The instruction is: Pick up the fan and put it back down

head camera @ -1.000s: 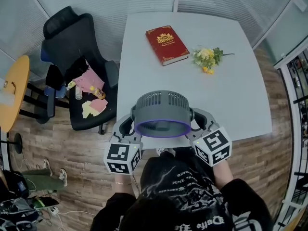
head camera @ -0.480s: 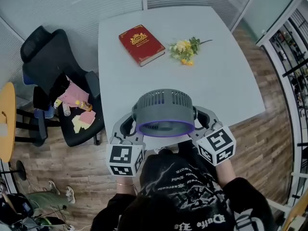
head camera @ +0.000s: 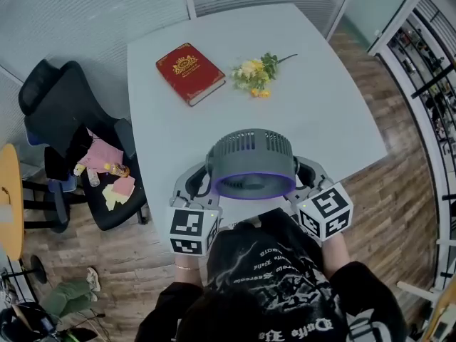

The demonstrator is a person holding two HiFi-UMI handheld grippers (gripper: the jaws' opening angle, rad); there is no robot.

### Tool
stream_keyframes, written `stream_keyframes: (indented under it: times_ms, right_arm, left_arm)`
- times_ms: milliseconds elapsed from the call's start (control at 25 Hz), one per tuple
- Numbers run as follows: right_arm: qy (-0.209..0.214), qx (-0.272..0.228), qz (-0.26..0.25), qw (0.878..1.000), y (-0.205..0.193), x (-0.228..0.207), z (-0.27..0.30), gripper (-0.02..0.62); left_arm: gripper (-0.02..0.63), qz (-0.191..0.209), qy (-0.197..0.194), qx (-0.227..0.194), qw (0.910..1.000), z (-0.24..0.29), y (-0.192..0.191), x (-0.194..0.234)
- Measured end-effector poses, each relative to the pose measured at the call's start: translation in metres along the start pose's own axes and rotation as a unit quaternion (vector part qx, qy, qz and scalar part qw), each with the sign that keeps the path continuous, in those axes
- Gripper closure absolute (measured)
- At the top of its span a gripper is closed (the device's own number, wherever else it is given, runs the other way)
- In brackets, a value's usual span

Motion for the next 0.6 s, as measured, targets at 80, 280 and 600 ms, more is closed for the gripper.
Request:
stream_keyframes:
  times_ms: [80,280,600]
  right_arm:
    - [-0.003,0.000,0.006,1.000,-0.002,-0.011,-0.003,0.417]
    - [-0.005,0.008,0.010,1.000,-0.010,-0.042,-0.003,0.419]
    - [-0.006,0.012,0.030,0.999,-0.029,-0.089,0.012,0.422]
  left_arm:
    - [0.541,0.001,-0.006,0.001,1.0000,0.010,0.002,-0.006]
    - [0.541,0.000,-0.005,0.017,0.9998,0.040,0.000,-0.021]
    - [0.541,0.000,0.000,0.036,0.9993,0.090,-0.009,-0.031]
Point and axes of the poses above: the fingertips, and each gripper's own axes: z forward along the fingers, x to its left, y out of its top, the point moved 4 cm from there along -z, backward along the fingers, and after that the axes turned 3 degrees about y, right-handed, at the moved point
